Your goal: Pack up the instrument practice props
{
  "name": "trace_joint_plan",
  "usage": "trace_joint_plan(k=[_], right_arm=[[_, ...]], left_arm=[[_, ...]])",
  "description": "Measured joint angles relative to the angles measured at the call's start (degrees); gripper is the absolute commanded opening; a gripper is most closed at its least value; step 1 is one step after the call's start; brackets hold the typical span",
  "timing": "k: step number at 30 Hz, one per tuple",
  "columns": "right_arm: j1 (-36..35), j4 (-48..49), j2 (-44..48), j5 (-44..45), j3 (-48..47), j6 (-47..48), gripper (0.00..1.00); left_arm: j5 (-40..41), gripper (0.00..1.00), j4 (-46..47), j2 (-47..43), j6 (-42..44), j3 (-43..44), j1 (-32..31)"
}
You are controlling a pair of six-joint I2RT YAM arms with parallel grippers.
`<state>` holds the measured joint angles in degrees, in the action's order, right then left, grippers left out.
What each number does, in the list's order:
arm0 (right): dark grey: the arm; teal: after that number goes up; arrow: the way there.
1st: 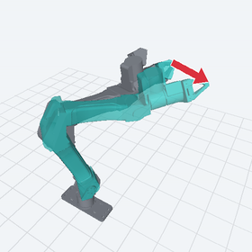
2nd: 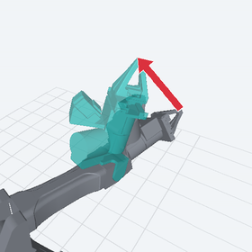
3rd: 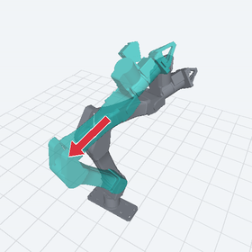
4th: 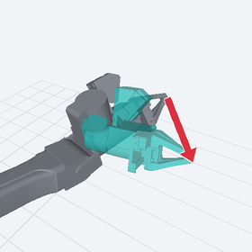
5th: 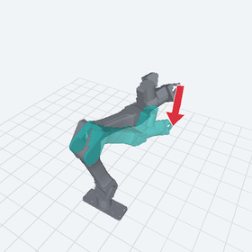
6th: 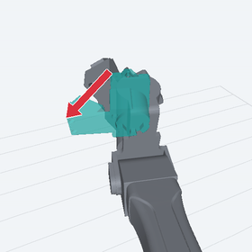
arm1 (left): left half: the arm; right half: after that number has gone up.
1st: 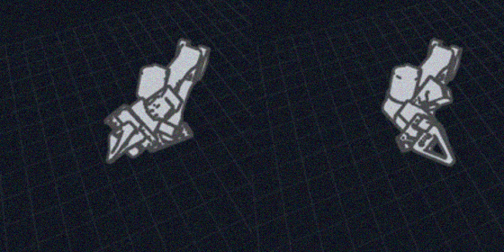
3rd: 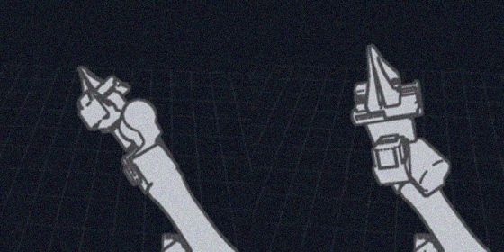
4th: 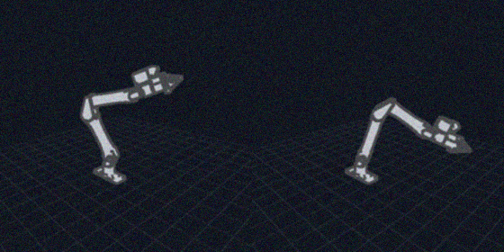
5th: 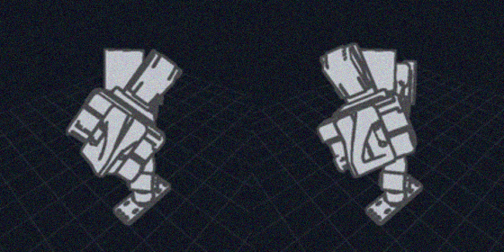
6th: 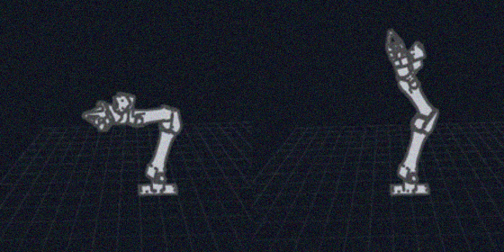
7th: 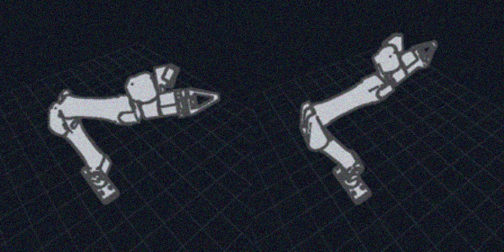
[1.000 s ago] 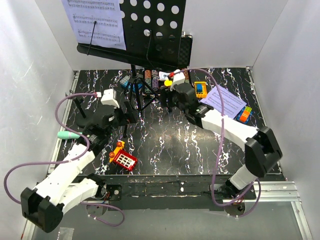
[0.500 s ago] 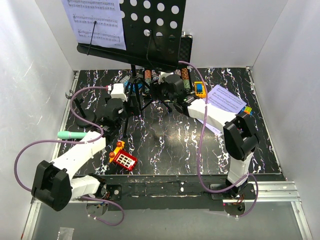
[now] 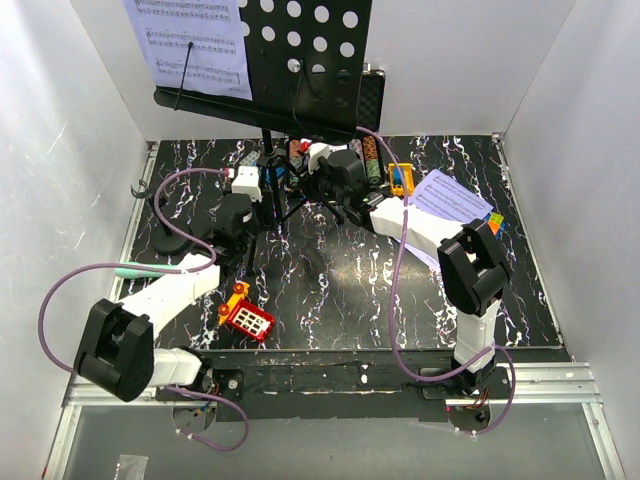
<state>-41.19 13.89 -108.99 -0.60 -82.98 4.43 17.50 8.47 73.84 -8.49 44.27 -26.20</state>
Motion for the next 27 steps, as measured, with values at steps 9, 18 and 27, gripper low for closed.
trace_joint_plan(k=[9, 18, 27], right_arm=[[-0.4, -0.1, -0.9, -0.8, -0.9, 4.7, 0.1], [-1.1, -0.1, -0.9, -0.6, -0.9, 6.3, 0.01], [-1.2, -0.9, 0.4, -0.7, 0.3, 7.0, 0.01]], left_arm=[[-1.6, 0.24, 1.0, 4.1, 2.3, 0.0, 0.2], [-2.8, 0.01, 0.5, 3.3, 4.7, -0.2, 0.6], [-4.5, 0.0, -0.4, 2.2, 4.6, -0.7, 0.6]])
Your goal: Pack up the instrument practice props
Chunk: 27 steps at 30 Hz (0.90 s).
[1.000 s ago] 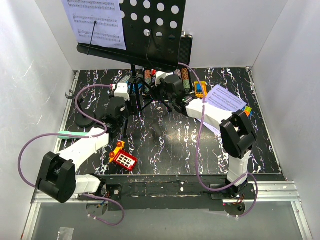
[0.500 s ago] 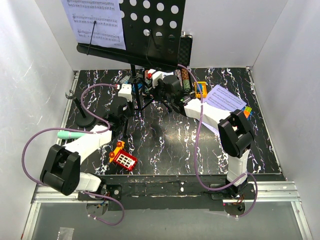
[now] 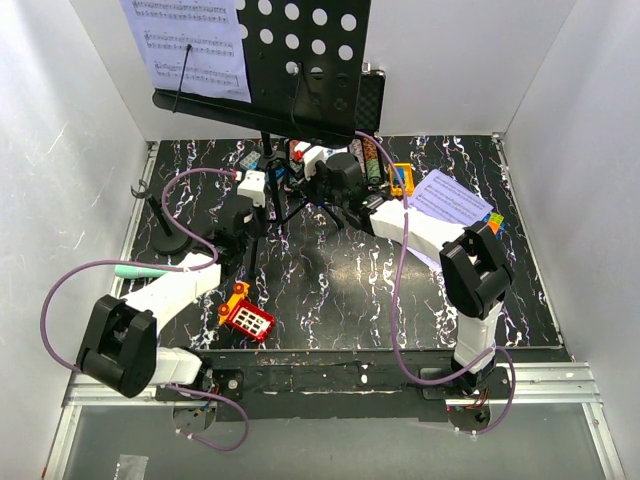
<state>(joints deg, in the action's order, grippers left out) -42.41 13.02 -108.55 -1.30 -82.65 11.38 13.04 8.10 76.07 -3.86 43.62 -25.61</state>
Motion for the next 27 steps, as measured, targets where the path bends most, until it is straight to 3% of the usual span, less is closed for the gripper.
trace_joint_plan(k=[15, 27], right_arm=[[-0.7, -5.4, 10.8, -2.0, 9.7, -0.2, 0.01], [-0.7, -11.0, 21.3, -0.9, 18.4, -0.6, 0.01]], left_arm=[[-6.1, 0.0, -9.7, -8.9, -4.8, -2.7, -3.5], [-9.4, 0.0, -7.7, -11.5, -7.8, -5.7, -9.4]])
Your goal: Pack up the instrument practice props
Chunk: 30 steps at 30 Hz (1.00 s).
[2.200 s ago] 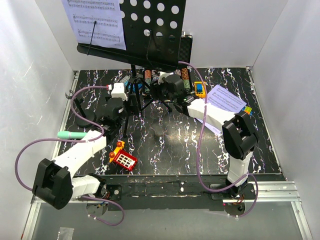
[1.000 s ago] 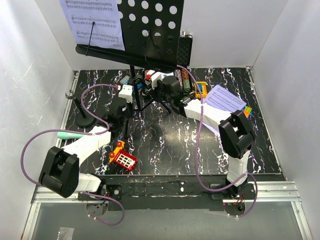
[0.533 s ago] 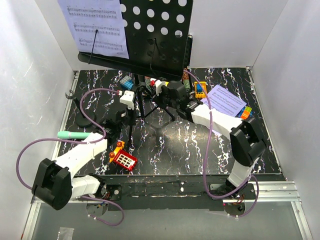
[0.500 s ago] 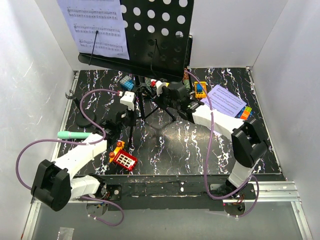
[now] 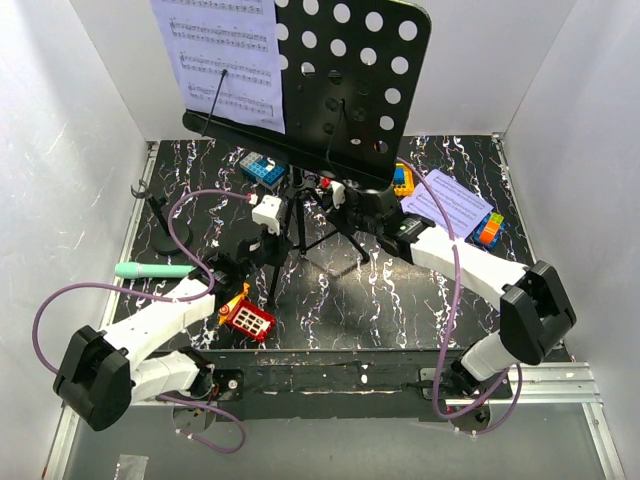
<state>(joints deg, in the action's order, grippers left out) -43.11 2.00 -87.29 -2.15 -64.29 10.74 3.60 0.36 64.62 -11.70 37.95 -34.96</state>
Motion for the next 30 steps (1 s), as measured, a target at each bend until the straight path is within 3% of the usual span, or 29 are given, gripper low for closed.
trace_joint_plan(k=[11, 19, 23, 30], right_arm=[[1.2, -5.3, 8.2, 0.7, 5.6, 0.1, 0.01], [4.0, -2.3, 9.3, -0.4, 8.1, -0.1, 0.01], [4.5, -2.1, 8.8, -0.6, 7.7, -0.3, 0.29], [4.8, -4.2, 8.0, -0.2, 7.2, -4.7, 0.52]], left_arm=[[3.0, 0.0, 5.8, 0.0, -4.7, -2.7, -8.1], [4.4, 0.0, 11.3, 3.5, -7.4, -2.7, -10.6], [4.4, 0.03, 12.8, 4.3, -8.2, -2.7, -10.8], [5.0, 0.34, 12.5, 4.1, -9.5, -2.7, -10.9]])
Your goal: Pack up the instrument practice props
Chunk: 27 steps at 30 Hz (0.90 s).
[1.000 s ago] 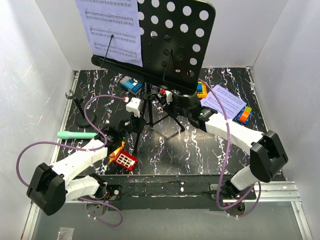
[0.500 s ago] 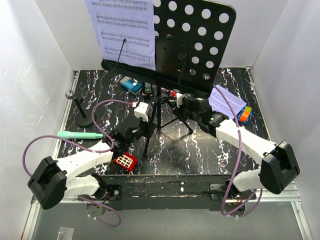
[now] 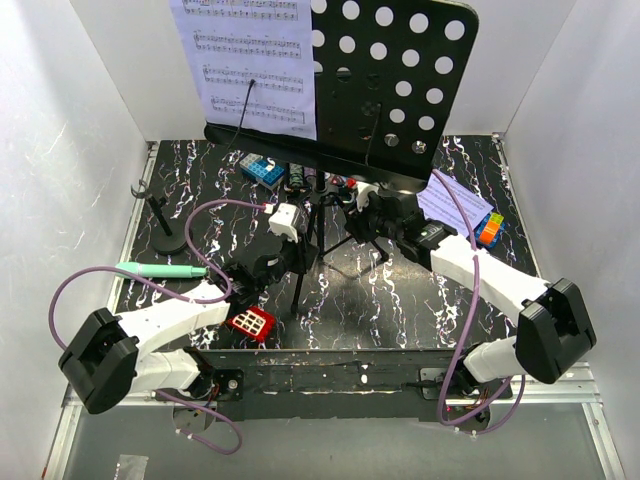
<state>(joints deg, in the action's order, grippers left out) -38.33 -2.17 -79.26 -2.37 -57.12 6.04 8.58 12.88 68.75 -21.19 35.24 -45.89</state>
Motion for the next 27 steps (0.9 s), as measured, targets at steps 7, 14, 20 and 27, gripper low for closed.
trace_joint_plan(k=[7, 14, 20, 27], right_arm=[[0.0, -5.0, 0.5, -0.7, 0.0, -3.7, 0.86], [-0.3, -9.8, 6.4, -1.0, 0.0, -6.2, 0.88], [-0.3, -11.9, 18.1, -2.8, 3.4, -8.9, 0.9], [-10.2, -14.5, 32.4, -4.7, 12.4, -12.2, 0.85]], left_arm=[[0.2, 0.52, -1.6, -1.0, -3.7, 0.1, -0.1], [0.1, 0.7, -6.4, -3.3, -4.2, 1.8, -0.1], [1.6, 0.87, -13.8, -13.3, -4.1, 2.8, -0.1], [4.0, 0.88, -25.4, -30.4, -4.0, 6.2, -0.1]])
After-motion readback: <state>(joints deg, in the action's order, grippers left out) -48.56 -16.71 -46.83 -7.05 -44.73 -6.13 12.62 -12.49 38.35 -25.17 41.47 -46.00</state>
